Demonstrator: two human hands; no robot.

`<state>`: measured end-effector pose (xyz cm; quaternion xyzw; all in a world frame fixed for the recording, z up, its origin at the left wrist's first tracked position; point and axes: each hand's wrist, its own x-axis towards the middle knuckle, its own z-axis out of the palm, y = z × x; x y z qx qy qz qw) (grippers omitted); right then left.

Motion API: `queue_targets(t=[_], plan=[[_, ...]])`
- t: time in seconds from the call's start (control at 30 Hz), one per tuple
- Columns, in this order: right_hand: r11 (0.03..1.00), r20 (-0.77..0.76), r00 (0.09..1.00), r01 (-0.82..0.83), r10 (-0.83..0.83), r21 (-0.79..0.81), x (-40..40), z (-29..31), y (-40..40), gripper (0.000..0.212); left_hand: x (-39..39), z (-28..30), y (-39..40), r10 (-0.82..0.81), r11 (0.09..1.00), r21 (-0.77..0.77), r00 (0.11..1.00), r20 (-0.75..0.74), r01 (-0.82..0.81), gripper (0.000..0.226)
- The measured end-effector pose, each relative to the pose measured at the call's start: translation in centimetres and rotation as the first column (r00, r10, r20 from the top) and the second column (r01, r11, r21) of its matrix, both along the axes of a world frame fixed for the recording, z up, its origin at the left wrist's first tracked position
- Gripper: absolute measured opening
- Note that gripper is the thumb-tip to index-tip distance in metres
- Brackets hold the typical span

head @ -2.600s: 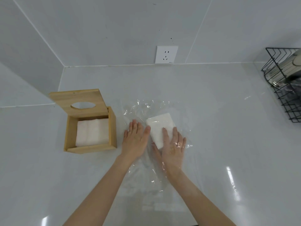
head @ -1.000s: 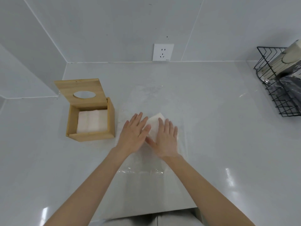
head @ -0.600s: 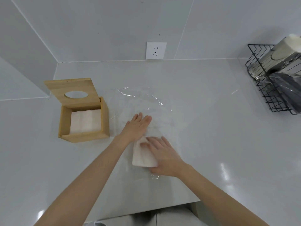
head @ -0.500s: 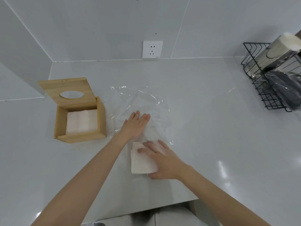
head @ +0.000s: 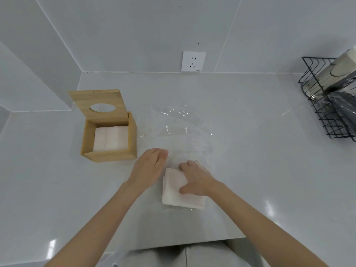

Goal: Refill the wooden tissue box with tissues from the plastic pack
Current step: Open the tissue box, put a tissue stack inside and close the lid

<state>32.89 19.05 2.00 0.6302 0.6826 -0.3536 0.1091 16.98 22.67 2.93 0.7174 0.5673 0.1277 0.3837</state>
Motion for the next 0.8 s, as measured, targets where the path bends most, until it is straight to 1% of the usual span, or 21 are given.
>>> queue_targets(t=[0.07, 0.17, 0.27, 0.37, 0.43, 0.5, 0.6, 0.63, 0.7, 0.8], plan=[[0.999, -0.004, 1.000, 0.023, -0.023, -0.048, -0.1, 0.1, 0.4, 0.062, -1.1, -0.1, -1.9, 0.055, 0.998, -0.009, 0.998, 0.026, -0.055, 0.048], [0.997, -0.013, 1.000, 0.020, -0.022, -0.078, -0.4, 0.2, 0.5, 0.057, -1.9, -0.7, -3.7, 0.043, 0.995, -0.090, 0.998, 0.043, -0.039, 0.043], [0.994, -0.057, 0.998, 0.033, -0.039, -0.103, -0.7, 0.5, 0.3, 0.052, -1.9, -1.3, -3.9, 0.035, 0.985, -0.171, 0.997, 0.069, -0.023, 0.045], [0.984, -0.102, 0.992, 0.062, -0.080, -0.170, -0.7, 1.1, 0.2, 0.050, -1.5, -1.2, -3.7, 0.063, 0.973, -0.228, 0.991, 0.119, -0.034, 0.046], [0.971, -0.126, 0.985, 0.091, -0.121, -0.221, -0.5, 1.3, 0.2, 0.056, -1.3, -0.8, -3.5, 0.083, 0.966, -0.256, 0.984, 0.156, -0.041, 0.041], [0.963, -0.127, 0.981, 0.111, -0.146, -0.247, -0.3, 1.3, 0.2, 0.062, -1.2, -0.6, -3.3, 0.107, 0.959, -0.277, 0.982, 0.154, -0.061, 0.028], [0.963, -0.110, 0.984, 0.113, -0.143, -0.243, -0.1, 1.2, 0.0, 0.062, -1.1, -0.3, -3.2, 0.140, 0.950, -0.301, 0.977, 0.158, -0.087, 0.026], [0.966, -0.103, 0.987, 0.096, -0.124, -0.241, -0.1, 1.3, -0.1, 0.060, -1.2, -0.5, -3.2, 0.151, 0.946, -0.312, 0.971, 0.183, -0.088, 0.028], [0.973, -0.105, 0.992, 0.045, -0.070, -0.226, -0.2, 1.7, -0.3, 0.049, -1.2, -0.2, -3.0, 0.173, 0.938, -0.333, 0.964, 0.202, -0.099, 0.040], [0.974, -0.160, 0.987, -0.063, 0.028, -0.215, -0.4, 2.9, -0.5, 0.032, -1.2, -0.2, -2.6, 0.202, 0.912, -0.394, 0.959, 0.197, -0.111, 0.034]])
